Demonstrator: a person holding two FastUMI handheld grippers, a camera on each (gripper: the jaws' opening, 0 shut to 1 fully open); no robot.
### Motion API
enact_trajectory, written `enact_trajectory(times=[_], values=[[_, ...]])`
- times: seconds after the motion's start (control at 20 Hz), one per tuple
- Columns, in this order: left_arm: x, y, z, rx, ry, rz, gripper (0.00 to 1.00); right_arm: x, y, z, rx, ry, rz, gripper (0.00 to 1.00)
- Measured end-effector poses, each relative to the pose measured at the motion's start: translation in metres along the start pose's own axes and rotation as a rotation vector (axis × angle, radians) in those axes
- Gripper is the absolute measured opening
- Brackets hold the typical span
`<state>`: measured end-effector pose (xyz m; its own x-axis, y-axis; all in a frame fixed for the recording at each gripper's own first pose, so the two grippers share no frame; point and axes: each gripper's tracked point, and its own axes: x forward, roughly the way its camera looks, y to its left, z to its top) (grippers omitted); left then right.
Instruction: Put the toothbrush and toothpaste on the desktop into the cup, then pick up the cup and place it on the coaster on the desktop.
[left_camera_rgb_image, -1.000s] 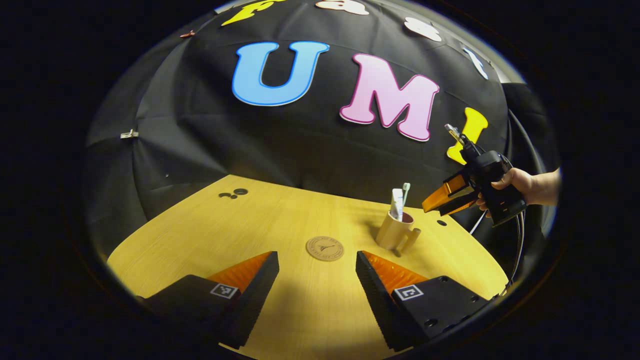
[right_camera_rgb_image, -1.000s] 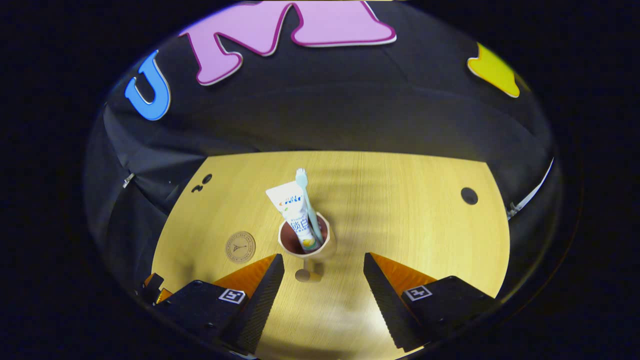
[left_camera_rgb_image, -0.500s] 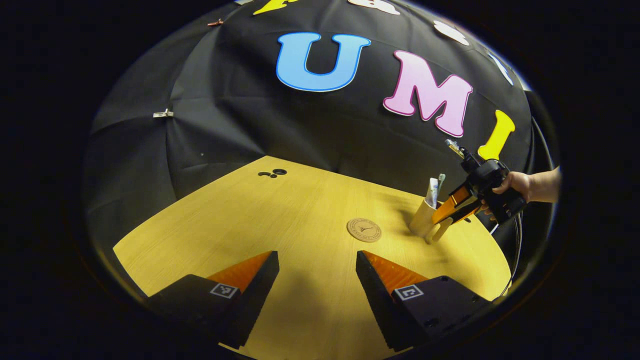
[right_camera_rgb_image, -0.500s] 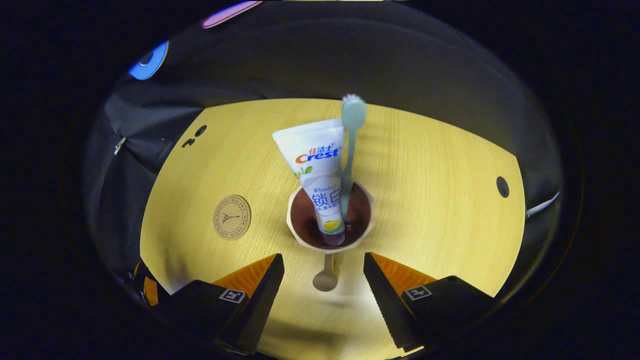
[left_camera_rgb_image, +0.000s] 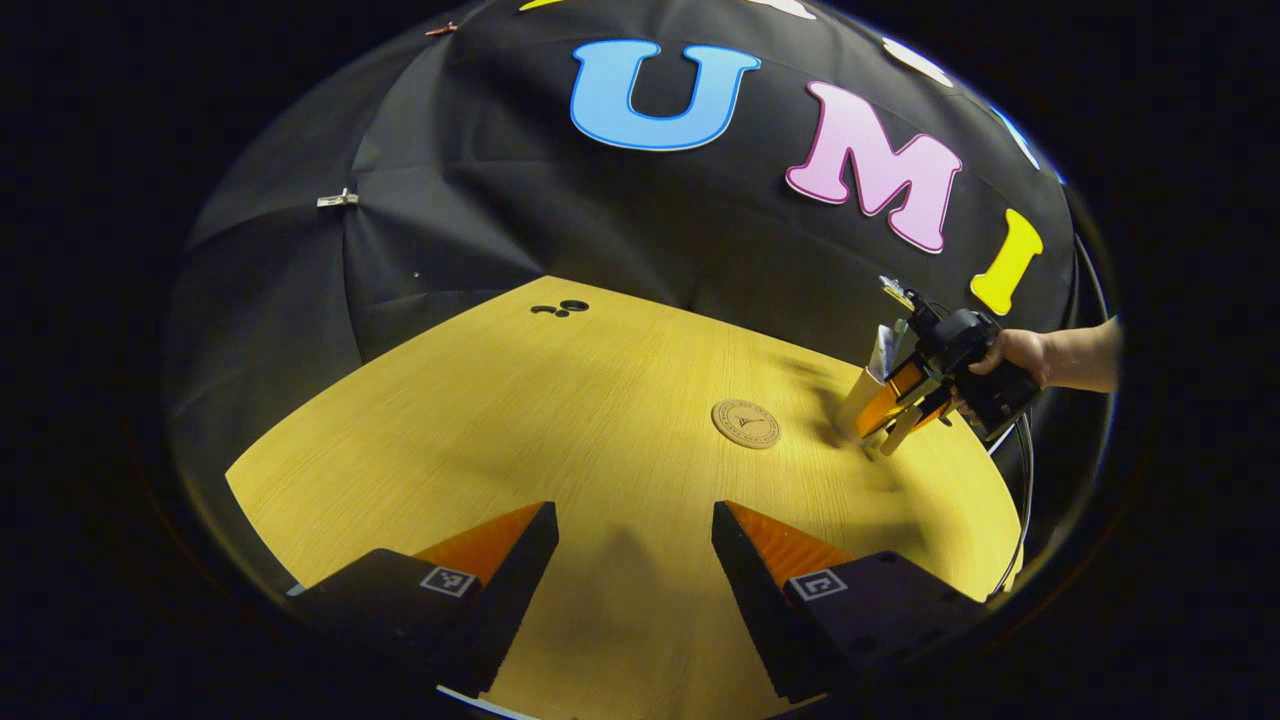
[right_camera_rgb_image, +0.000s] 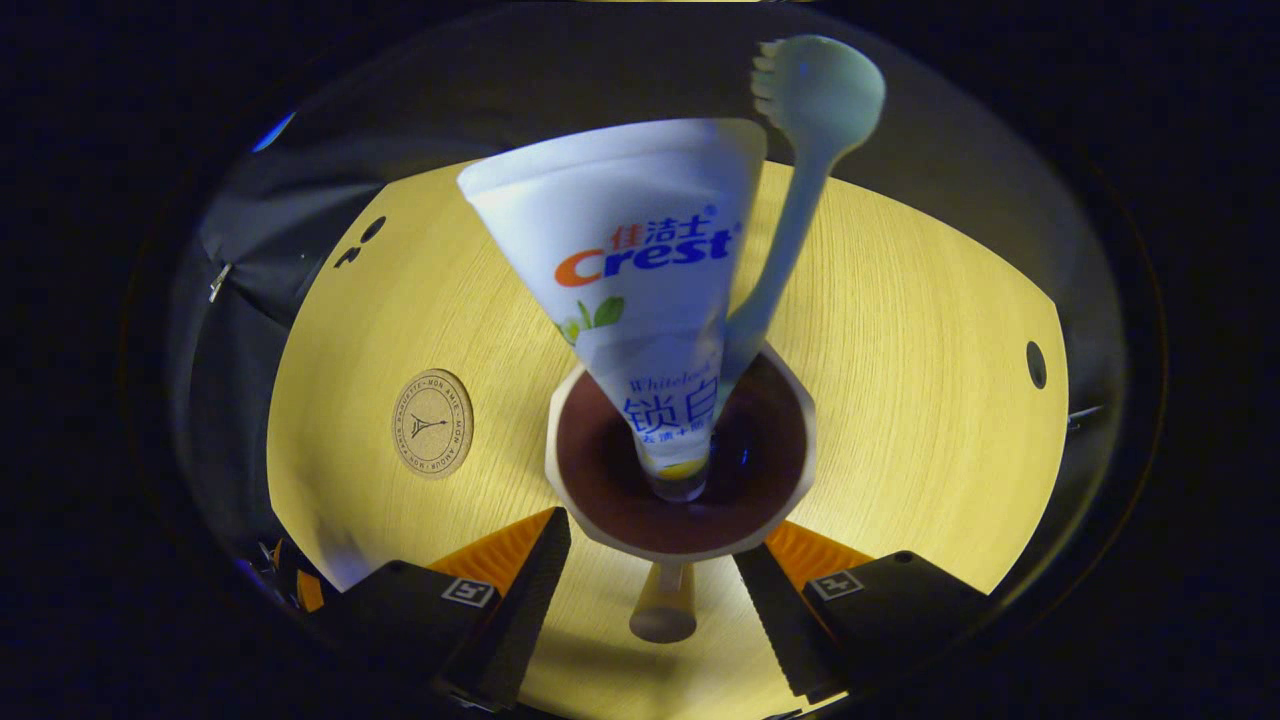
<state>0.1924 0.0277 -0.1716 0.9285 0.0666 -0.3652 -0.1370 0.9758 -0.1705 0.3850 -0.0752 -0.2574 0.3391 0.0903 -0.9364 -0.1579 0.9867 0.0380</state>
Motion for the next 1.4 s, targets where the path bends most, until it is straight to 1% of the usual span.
enact_trajectory(times=[0.1, 0.15, 0.2, 0.25, 0.35, 0.4, 0.45, 0.5, 0.55, 0.6, 0.65, 0.85, 0.9, 0.95, 1.05, 1.1, 1.15, 1.2, 1.25, 1.3, 1.4], values=[[-0.001, -0.004, -0.004, -0.002, 0.013, -0.006, 0.98, 0.003, 0.000, -0.003, 0.026, 0.024, 0.002, 0.95], [0.000, -0.006, -0.006, -0.002, 0.018, -0.011, 0.98, 0.004, -0.001, -0.002, 0.037, 0.023, 0.001, 0.84], [0.001, -0.008, -0.008, -0.003, 0.024, -0.013, 0.98, 0.004, -0.001, -0.001, 0.035, 0.017, 0.003, 0.87], [0.000, -0.010, -0.010, -0.008, 0.031, -0.014, 0.98, 0.005, -0.004, -0.001, 0.026, 0.014, -0.005, 0.77], [-0.001, -0.018, -0.015, -0.023, 0.045, -0.026, 0.98, 0.005, -0.004, -0.004, 0.014, 0.023, -0.008, 0.78], [0.000, -0.020, -0.018, -0.026, 0.051, -0.028, 0.98, 0.004, -0.004, -0.004, 0.013, 0.025, -0.009, 0.72], [-0.001, -0.023, -0.021, -0.026, 0.058, -0.031, 0.98, 0.006, -0.005, -0.005, 0.012, 0.026, -0.016, 0.54], [-0.002, -0.026, -0.025, -0.025, 0.067, -0.034, 0.98, 0.007, -0.007, -0.004, 0.014, 0.024, -0.022, 0.51], [-0.003, -0.028, -0.028, -0.023, 0.074, -0.036, 0.98, 0.006, -0.007, -0.005, 0.022, 0.026, -0.023, 0.39], [-0.004, -0.028, -0.031, -0.020, 0.082, -0.038, 0.98, 0.007, -0.007, -0.004, 0.026, 0.030, -0.025, 0.46], [-0.005, -0.030, -0.033, -0.015, 0.089, -0.040, 0.98, 0.006, -0.007, -0.005, 0.022, 0.030, -0.026, 0.36], [-0.008, -0.035, -0.036, 0.000, 0.094, -0.048, 0.98, 0.006, -0.005, -0.006, 0.004, 0.025, -0.027, 0.36], [-0.009, -0.036, -0.036, -0.002, 0.093, -0.050, 0.98, 0.005, -0.009, -0.005, -0.006, 0.021, -0.042, 0.30], [-0.009, -0.036, -0.034, -0.005, 0.088, -0.051, 0.98, 0.004, -0.012, -0.005, -0.020, 0.008, -0.062, 0.39], [-0.010, -0.037, -0.032, -0.010, 0.082, -0.053, 0.98, 0.001, -0.016, -0.005, -0.045, -0.003, -0.081, 0.23], [-0.010, -0.036, -0.031, -0.010, 0.081, -0.050, 0.98, 0.000, -0.016, -0.005, -0.052, -0.006, -0.084, 0.30], [-0.012, -0.035, -0.032, -0.011, 0.079, -0.049, 0.98, -0.002, -0.015, -0.005, -0.054, -0.012, -0.087, 0.30], [-0.014, -0.034, -0.032, -0.012, 0.078, -0.048, 0.98, -0.004, -0.013, -0.006, -0.052, -0.018, -0.083, 0.24], [-0.016, -0.033, -0.032, -0.013, 0.077, -0.048, 1.00, -0.006, -0.010, -0.004, -0.053, -0.027, -0.081, 0.30], [-0.017, -0.031, -0.032, -0.014, 0.077, -0.048, 0.98, -0.010, -0.009, -0.001, -0.062, -0.043, -0.082, 0.30], [-0.020, -0.028, -0.036, -0.018, 0.079, -0.043, 0.98, -0.016, 0.001, 0.006, -0.059, -0.074, -0.067, 0.29]])
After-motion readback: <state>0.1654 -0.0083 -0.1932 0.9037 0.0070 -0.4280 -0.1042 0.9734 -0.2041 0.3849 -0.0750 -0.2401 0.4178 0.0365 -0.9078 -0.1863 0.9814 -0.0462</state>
